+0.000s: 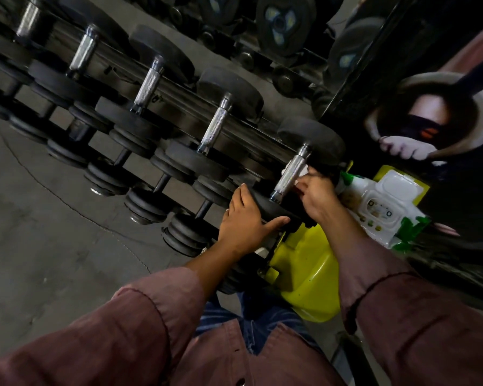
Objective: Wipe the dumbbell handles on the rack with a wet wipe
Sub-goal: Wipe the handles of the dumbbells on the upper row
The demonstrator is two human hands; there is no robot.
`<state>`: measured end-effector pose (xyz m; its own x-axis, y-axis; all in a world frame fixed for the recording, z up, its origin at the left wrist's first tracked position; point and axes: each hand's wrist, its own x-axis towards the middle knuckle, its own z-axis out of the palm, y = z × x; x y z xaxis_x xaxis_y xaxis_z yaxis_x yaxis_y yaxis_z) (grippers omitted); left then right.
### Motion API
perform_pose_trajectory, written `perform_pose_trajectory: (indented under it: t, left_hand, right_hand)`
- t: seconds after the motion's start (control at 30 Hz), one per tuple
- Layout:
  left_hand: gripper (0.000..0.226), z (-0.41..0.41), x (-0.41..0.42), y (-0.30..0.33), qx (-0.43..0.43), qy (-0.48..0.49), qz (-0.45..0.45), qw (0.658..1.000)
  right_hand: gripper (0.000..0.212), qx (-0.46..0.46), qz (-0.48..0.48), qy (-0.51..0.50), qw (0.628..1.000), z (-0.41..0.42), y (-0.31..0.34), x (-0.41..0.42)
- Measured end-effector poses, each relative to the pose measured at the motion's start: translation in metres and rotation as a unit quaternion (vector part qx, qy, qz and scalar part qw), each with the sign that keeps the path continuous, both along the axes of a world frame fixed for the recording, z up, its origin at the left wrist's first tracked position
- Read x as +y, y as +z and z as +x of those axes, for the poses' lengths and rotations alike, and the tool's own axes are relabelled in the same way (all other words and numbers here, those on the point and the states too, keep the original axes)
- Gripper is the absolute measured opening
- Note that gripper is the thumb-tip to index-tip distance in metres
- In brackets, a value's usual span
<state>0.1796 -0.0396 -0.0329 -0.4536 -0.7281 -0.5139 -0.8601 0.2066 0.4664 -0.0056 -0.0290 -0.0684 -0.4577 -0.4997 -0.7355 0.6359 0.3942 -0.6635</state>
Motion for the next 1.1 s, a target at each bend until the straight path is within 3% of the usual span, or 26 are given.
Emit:
perform_pose_trajectory:
  t: [0.1,0.23,0.37,0.5,0.63,0.77,0.9,1.03,1.1]
  left_hand:
    - [0.132,0.0,0.0,-0.001,0.003,-0.001,0.004,1.0]
    - [0.134,0.0,0.0,-0.001,0.006,0.008,0.0,1.0]
    - [0.134,0.0,0.001,-0.002,0.006,0.009,-0.002,1.0]
    - [0.134,0.0,0.0,-0.003,0.001,0.007,-0.002,1.0]
    - [0.132,0.0,0.0,-0.003,0.005,0.006,-0.005,1.0]
    - [0.131,0.001,0.0,-0.001,0.008,0.004,-0.003,1.0]
    - [0.131,0.001,0.001,-0.001,0.009,0.006,-0.003,1.0]
    - [0.13,0.0,0.0,0.0,0.009,0.001,0.006,1.0]
    - [0.131,0.001,0.0,0.0,0.009,-0.001,0.007,1.0]
  right_hand:
    - [0.03,0.053,0.042,0.135,0.989,0.006,0.005,0.017]
    - [0.025,0.143,0.072,0.279,0.947,0.014,0.02,0.03]
    - [0.02,0.271,0.123,0.358,0.885,0.011,0.021,0.031]
    - [0.03,0.386,0.157,0.376,0.828,0.014,0.024,0.031]
    - [0.028,0.455,0.143,0.404,0.78,0.018,0.028,0.026]
    - [0.019,0.518,0.028,0.451,0.726,0.017,0.03,0.019]
    - [0.012,0.587,-0.039,0.514,0.624,0.014,0.025,0.012]
    - [0.015,0.664,-0.023,0.561,0.494,0.005,0.023,0.008]
    - [0.025,0.676,0.027,0.563,0.475,-0.001,0.028,0.003]
